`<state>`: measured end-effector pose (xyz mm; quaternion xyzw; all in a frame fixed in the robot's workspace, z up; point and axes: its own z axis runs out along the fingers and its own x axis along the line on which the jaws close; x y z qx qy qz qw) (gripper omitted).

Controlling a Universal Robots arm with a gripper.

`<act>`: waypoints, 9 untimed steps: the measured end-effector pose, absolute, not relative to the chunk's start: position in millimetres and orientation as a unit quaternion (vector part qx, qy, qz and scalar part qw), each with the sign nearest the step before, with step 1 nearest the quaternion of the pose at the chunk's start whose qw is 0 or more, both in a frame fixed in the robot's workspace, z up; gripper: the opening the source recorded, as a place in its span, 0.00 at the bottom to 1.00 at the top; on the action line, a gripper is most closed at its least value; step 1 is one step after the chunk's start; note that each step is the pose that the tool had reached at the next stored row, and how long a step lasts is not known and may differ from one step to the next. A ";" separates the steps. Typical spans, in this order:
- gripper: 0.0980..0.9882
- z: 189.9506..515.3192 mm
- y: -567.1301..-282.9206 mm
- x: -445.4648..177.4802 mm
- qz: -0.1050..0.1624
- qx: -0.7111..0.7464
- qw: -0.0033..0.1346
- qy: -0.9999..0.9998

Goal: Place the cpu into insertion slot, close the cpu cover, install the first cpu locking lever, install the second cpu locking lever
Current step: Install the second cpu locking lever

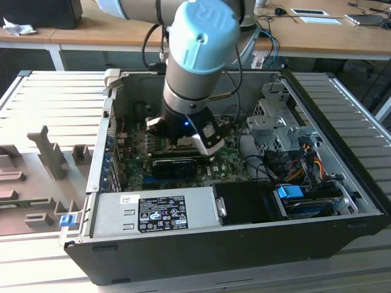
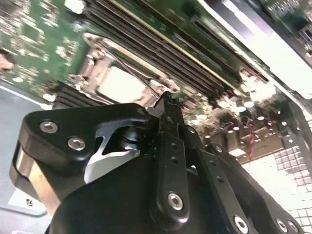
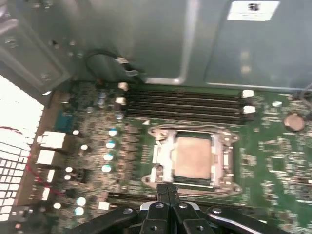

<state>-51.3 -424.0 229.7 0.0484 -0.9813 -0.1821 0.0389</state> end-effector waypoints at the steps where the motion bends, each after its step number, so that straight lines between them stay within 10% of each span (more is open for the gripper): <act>1: 0.01 226.9 -424.4 -53.9 -0.182 0.048 0.039 -0.981; 9: 0.01 211.2 -427.0 -59.1 -0.189 0.049 0.039 -0.980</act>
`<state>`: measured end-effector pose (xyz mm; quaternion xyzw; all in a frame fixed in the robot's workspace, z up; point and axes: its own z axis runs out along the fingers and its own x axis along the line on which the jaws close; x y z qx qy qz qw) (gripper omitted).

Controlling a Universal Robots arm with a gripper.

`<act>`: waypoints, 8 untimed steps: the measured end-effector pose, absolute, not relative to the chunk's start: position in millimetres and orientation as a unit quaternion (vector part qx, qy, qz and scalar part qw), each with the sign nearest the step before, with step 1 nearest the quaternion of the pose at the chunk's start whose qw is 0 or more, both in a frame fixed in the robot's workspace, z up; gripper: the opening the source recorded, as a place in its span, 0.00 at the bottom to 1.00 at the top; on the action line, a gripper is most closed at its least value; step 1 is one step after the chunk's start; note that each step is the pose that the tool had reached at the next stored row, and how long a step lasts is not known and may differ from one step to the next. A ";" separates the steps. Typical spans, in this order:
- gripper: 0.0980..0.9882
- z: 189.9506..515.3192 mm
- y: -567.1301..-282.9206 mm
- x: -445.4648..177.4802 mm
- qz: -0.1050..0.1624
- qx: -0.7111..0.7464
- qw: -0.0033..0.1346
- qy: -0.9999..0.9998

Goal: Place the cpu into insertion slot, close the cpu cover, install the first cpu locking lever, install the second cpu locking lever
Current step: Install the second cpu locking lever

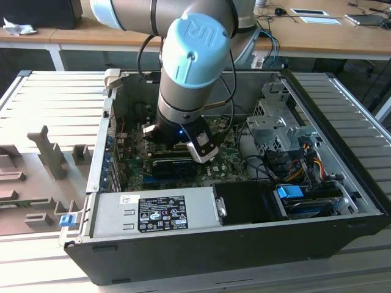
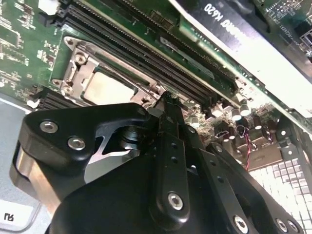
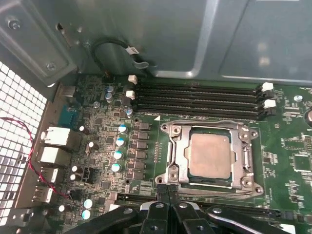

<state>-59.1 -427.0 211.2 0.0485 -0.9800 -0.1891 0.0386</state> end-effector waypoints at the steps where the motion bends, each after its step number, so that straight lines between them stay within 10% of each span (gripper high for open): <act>1: 0.01 209.6 -426.8 -59.8 -0.190 0.049 0.039 -0.980; 8: 0.01 199.3 -423.9 -63.4 -0.193 0.049 0.038 -0.979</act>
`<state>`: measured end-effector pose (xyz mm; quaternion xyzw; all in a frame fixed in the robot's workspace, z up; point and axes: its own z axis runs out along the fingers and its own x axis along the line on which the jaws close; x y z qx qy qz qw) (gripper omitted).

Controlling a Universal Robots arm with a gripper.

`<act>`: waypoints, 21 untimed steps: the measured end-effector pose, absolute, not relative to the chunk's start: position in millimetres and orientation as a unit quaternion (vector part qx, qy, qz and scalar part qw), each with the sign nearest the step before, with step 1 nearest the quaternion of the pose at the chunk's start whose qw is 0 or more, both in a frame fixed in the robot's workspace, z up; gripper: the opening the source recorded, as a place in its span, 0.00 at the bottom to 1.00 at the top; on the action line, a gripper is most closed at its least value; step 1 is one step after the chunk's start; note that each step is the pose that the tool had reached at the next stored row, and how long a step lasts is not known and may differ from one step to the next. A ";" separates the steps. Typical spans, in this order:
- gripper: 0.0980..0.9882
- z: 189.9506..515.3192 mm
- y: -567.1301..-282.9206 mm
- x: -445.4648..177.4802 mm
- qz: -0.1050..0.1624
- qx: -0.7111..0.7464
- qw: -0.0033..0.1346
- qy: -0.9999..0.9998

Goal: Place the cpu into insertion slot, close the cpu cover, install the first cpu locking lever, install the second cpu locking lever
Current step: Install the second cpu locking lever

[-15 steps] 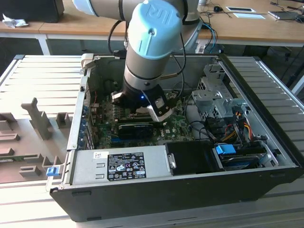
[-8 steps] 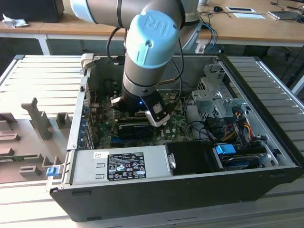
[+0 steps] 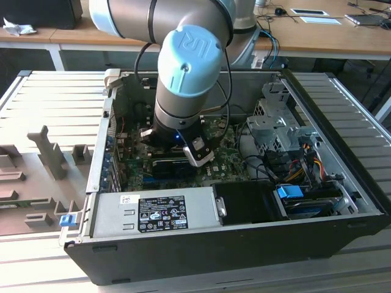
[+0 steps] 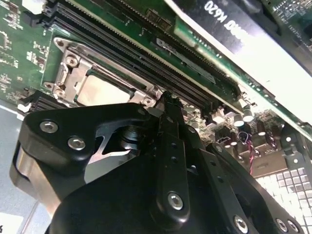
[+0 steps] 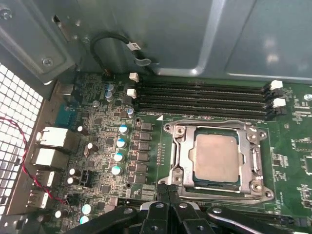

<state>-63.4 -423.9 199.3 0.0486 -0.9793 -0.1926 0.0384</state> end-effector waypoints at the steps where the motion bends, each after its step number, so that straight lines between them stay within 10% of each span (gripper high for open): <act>1: 0.01 197.0 -423.0 -64.2 -0.193 0.049 0.038 -0.979; 21: 0.01 223.9 -416.9 -67.4 -0.205 0.049 0.038 -0.977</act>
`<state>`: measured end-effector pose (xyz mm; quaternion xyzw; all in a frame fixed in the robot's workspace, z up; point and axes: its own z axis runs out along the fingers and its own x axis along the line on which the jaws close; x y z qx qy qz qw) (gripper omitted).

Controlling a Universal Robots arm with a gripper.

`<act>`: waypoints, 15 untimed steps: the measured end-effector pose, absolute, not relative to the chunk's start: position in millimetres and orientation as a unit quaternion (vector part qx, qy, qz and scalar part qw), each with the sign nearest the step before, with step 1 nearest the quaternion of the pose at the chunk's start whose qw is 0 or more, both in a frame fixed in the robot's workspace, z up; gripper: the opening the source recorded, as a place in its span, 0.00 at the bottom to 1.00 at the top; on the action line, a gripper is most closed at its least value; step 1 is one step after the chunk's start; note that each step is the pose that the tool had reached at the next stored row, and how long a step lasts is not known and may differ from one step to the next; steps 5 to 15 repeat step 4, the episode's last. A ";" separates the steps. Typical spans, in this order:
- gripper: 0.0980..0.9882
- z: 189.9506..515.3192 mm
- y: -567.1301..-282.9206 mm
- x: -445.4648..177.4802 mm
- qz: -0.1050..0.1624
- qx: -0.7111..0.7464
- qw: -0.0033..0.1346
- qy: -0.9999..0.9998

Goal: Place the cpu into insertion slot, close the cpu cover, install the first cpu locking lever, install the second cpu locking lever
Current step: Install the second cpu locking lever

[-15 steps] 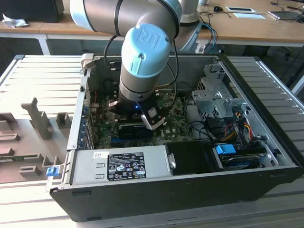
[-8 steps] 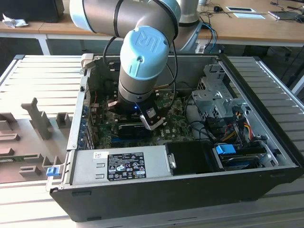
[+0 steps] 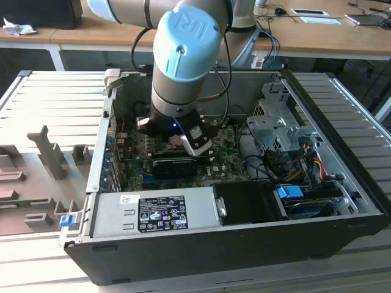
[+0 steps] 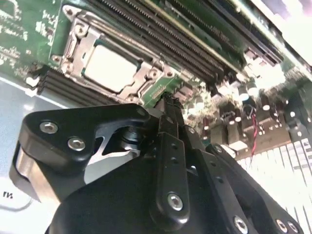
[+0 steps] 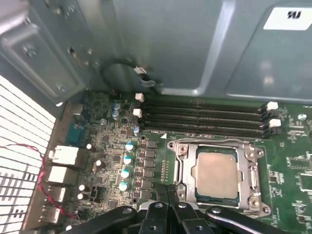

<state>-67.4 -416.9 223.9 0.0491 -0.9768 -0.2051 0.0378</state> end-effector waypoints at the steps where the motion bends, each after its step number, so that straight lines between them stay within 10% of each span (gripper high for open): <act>1: 0.01 230.0 -416.9 -67.4 -0.205 0.049 0.038 -0.977; 15: 0.01 234.4 -416.8 -67.4 -0.205 0.049 0.038 -0.977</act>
